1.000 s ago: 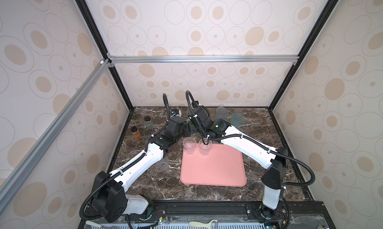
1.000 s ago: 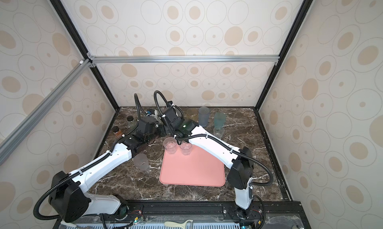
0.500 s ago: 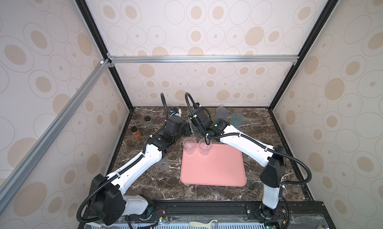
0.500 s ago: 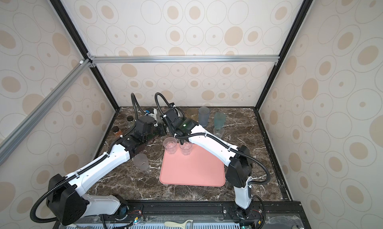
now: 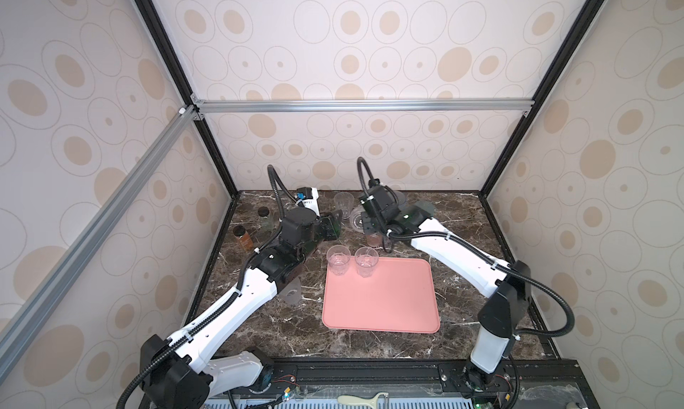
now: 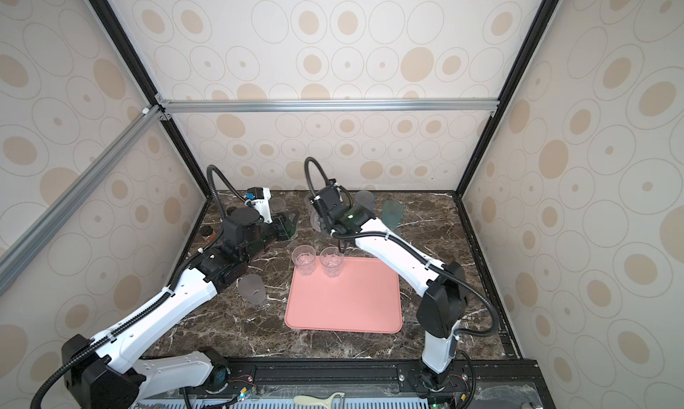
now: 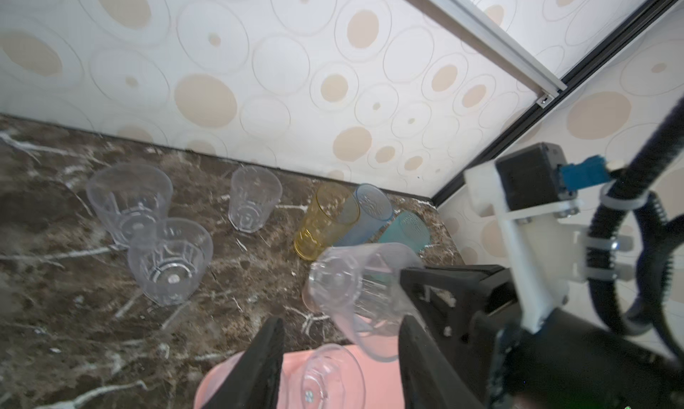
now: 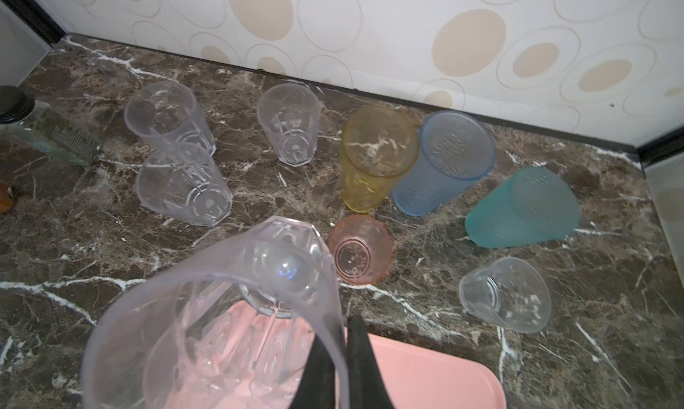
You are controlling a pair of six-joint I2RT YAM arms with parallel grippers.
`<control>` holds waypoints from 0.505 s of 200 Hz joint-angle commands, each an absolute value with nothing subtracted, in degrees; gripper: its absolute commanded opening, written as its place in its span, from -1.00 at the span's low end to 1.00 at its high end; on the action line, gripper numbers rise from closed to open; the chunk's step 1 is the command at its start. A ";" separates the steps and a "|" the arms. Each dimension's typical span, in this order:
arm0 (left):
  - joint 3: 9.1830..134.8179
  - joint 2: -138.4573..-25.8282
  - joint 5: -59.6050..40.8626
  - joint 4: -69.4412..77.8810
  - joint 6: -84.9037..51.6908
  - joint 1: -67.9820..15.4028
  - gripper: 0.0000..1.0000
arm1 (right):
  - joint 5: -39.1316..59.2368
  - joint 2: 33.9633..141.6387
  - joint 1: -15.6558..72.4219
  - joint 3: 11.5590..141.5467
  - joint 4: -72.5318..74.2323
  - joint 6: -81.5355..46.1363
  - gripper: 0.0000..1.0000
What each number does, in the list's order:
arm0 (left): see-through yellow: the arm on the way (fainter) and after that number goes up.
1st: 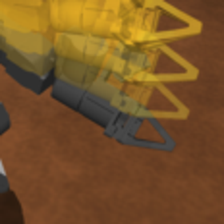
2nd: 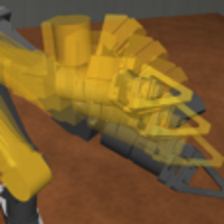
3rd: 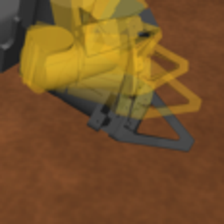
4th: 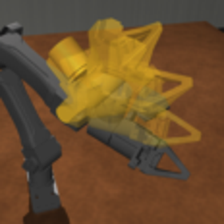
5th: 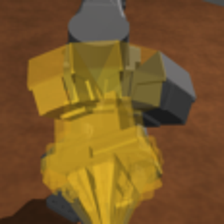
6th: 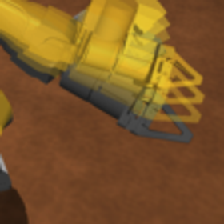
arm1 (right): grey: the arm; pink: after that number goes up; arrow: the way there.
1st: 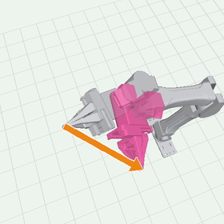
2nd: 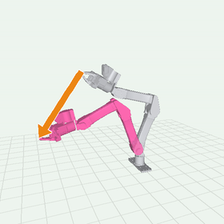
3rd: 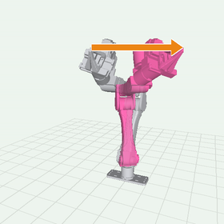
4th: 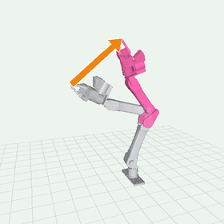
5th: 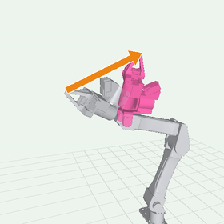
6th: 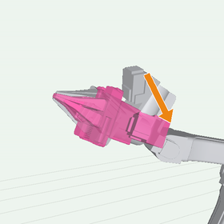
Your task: Place the glasses into the tray
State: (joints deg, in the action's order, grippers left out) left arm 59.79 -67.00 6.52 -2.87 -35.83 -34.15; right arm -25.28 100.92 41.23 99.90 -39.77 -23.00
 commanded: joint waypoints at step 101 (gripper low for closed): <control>43.80 -64.42 14.56 13.76 -17.52 -34.70 0.20 | 4.53 94.97 20.23 88.07 -61.29 -22.05 -1.00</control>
State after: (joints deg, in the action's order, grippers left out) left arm 44.18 -64.49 13.47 9.26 -20.18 -34.20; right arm -1.02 93.19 19.53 90.59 -60.27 -21.78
